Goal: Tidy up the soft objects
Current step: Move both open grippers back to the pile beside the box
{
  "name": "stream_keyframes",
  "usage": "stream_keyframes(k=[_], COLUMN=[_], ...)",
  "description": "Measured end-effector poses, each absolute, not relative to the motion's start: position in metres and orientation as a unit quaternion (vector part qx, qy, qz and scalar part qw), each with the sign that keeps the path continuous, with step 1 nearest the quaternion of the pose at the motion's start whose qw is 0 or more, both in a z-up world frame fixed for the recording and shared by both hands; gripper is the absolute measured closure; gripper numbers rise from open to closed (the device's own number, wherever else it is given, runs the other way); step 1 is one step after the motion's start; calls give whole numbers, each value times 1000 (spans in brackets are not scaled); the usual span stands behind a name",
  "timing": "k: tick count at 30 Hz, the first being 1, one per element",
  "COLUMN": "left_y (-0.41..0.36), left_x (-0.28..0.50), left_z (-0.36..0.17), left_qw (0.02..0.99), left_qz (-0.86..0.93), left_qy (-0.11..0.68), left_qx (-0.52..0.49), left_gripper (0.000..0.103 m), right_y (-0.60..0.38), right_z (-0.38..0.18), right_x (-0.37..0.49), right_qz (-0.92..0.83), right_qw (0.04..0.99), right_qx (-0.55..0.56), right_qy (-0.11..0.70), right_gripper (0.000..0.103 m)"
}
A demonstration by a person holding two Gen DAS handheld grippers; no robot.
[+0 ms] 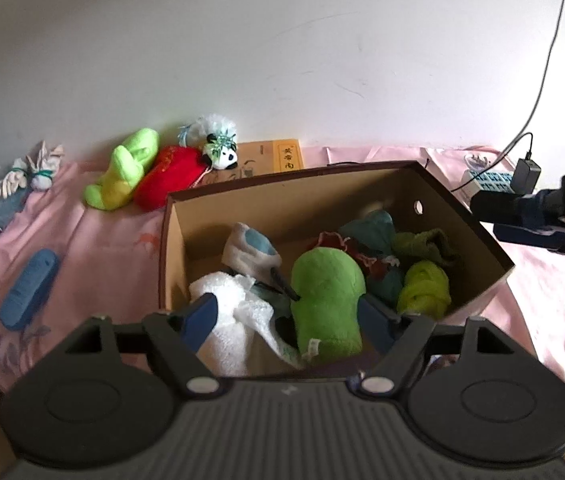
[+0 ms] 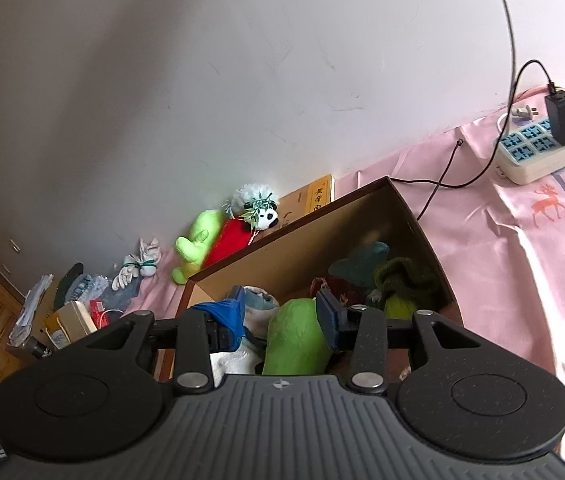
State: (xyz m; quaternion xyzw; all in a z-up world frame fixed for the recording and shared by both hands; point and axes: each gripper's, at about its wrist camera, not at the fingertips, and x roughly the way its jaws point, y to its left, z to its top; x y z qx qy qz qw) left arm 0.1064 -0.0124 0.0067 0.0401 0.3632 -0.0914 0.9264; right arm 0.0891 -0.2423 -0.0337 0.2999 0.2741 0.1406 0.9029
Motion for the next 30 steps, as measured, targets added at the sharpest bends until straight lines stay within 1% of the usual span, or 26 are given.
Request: stream_keyframes(k=[16,30], left_y=[-15,-20], left_x=[70,55], left_z=[4,-7], left_qw=[921,910], left_qz=[-81,-72], left_qy=[377,399], left_qx=[57,87], left_gripper=[24,23], right_y=[-231,-230], right_z=[-44,-57], right_x=[28,6], right_qz=[139,128], right_qw=[919,911], right_qx=[261,263], right_qy=[261,291], right_gripper=[79,79])
